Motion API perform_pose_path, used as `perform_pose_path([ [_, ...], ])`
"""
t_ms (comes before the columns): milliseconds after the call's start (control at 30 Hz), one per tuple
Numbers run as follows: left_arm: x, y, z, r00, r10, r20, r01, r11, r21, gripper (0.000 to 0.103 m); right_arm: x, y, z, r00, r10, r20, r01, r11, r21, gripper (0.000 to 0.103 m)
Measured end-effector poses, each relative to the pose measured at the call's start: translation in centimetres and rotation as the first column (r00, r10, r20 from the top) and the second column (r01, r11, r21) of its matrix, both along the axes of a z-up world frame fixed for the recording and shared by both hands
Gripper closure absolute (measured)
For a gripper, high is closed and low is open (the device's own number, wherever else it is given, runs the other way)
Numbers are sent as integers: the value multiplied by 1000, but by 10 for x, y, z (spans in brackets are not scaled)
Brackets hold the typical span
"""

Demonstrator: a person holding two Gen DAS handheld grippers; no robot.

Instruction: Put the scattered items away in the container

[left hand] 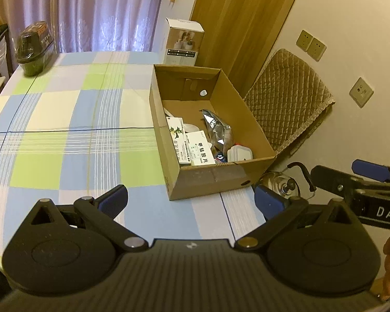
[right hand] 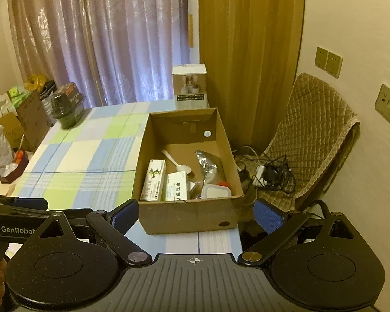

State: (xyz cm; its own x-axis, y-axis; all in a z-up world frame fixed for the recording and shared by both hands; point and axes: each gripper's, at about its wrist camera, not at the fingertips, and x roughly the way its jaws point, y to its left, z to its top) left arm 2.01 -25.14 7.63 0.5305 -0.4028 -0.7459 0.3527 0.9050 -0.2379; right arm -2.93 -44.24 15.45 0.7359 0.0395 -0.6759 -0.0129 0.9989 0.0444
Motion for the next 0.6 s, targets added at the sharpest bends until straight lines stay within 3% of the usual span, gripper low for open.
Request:
perform_pose_path([
  [600, -19, -2, 4, 1000, 2, -14, -1, 1000, 16, 1, -19, 0, 0, 999, 14, -31, -15, 1000, -18, 3],
])
